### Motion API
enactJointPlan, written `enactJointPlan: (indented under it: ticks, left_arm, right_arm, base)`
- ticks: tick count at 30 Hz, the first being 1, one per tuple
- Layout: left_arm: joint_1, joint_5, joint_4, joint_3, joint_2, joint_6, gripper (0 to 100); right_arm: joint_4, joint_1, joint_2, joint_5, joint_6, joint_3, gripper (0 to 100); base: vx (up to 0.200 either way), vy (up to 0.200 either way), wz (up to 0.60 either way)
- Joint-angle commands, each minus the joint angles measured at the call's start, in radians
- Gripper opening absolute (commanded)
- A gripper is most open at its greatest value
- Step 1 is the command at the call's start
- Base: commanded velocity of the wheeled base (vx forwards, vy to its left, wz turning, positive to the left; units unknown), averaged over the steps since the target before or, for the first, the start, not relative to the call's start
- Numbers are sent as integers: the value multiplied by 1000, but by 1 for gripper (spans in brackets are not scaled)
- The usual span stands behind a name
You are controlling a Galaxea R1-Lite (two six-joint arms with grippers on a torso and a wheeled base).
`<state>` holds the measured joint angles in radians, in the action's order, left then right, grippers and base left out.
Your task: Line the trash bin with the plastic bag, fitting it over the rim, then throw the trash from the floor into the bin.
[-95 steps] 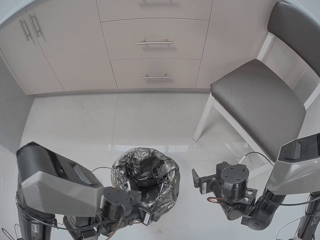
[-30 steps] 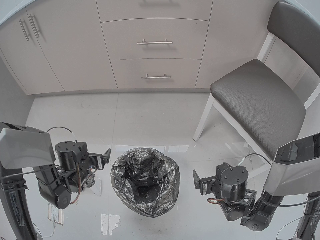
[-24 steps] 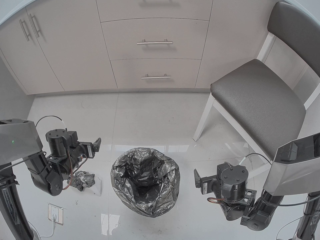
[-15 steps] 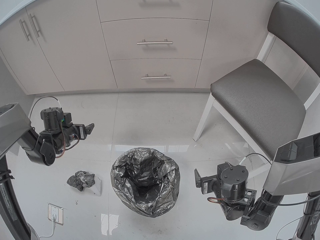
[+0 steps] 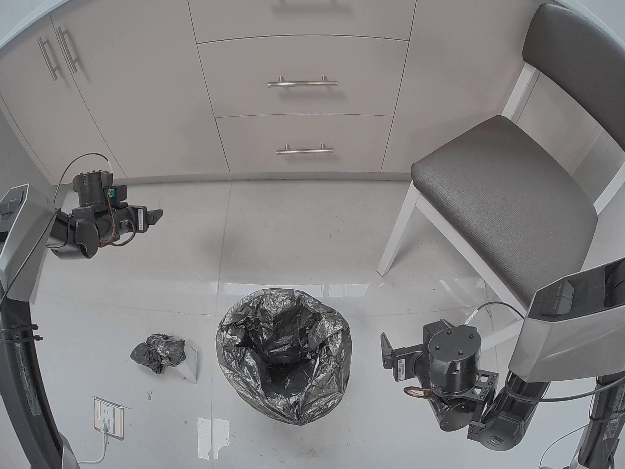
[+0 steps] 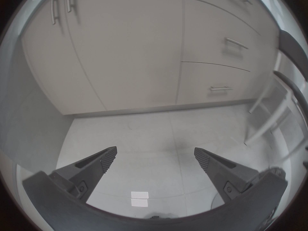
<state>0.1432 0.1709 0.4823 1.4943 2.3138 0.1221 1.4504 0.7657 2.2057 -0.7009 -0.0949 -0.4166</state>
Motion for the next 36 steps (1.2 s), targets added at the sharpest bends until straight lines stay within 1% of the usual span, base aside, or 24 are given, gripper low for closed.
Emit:
enactJointPlan:
  ticks: [1, 2, 3, 6, 8, 9, 10, 12, 14, 16, 18, 19, 22, 24, 28, 32, 33, 36]
  left_arm:
    - [-19, -214, -252, 380, 205, -334, 100]
    - [-19, -214, -252, 380, 205, -334, 100]
    - [-37, -304, -395, 506, 263, -513, 100]
    - [-37, -314, -590, 506, 325, -714, 100]
    - [-39, -314, -725, 506, 395, -809, 100]
    - [-39, -315, -754, 506, 412, -828, 100]
    - [-43, -315, -846, 506, 470, -883, 100]
    - [-53, -315, -995, 506, 559, -963, 100]
    - [-57, -312, -1119, 506, 634, -1004, 100]
    - [-70, -307, -1188, 506, 679, -1023, 100]
    - [-71, -306, -1183, 506, 671, -1030, 100]
    - [-70, -304, -1173, 506, 664, -1069, 100]
    - [-68, -295, -1166, 506, 661, -1093, 100]
    - [-66, -295, -1162, 506, 659, -1095, 100]
    - [-54, -295, -1099, 506, 645, -1124, 100]
    - [-47, -294, -1067, 506, 615, -1127, 100]
    - [-43, -294, -1038, 506, 604, -1127, 100]
    - [-45, -291, -1028, 506, 564, -1131, 100]
  right_arm:
    - [1, -11, 23, 0, 0, -4, 100]
    - [1, -11, 23, 0, 0, -4, 100]
    - [1, -13, 28, 0, 0, -5, 100]
    - [1, -13, 28, -2, 0, -5, 100]
    - [1, -13, 28, -2, 0, -5, 100]
    - [1, -13, 28, -2, 0, -5, 100]
    - [1, -13, 28, -2, -2, -5, 100]
    - [1, -13, 28, -2, -2, -5, 100]
    - [1, -13, 28, -2, -2, -5, 100]
    - [1, -13, 29, -2, -2, -7, 100]
    - [1, -13, 29, -2, -2, -5, 100]
    - [2, -13, 32, -2, -2, -5, 100]
    - [2, -13, 32, -2, -2, -5, 100]
    - [2, -13, 32, -2, -2, -5, 100]
    - [2, -13, 32, -2, -3, -4, 100]
    - [2, -13, 34, 0, -5, -2, 100]
    - [2, -13, 34, 1, -5, -2, 100]
    - [2, -13, 34, 1, -5, -2, 100]
  base:
    - [0, 0, 0]
    - [0, 0, 0]
    - [0, 0, 0]
    - [0, 0, 0]
    - [0, 0, 0]
    - [0, 0, 0]
    - [0, 0, 0]
    - [0, 0, 0]
    - [0, 0, 0]
    - [0, 0, 0]
    - [0, 0, 0]
    - [0, 0, 0]
    - [0, 0, 0]
    - [0, 0, 0]
    - [0, 0, 0]
    - [0, 0, 0]
    - [0, 0, 0]
    - [0, 0, 0]
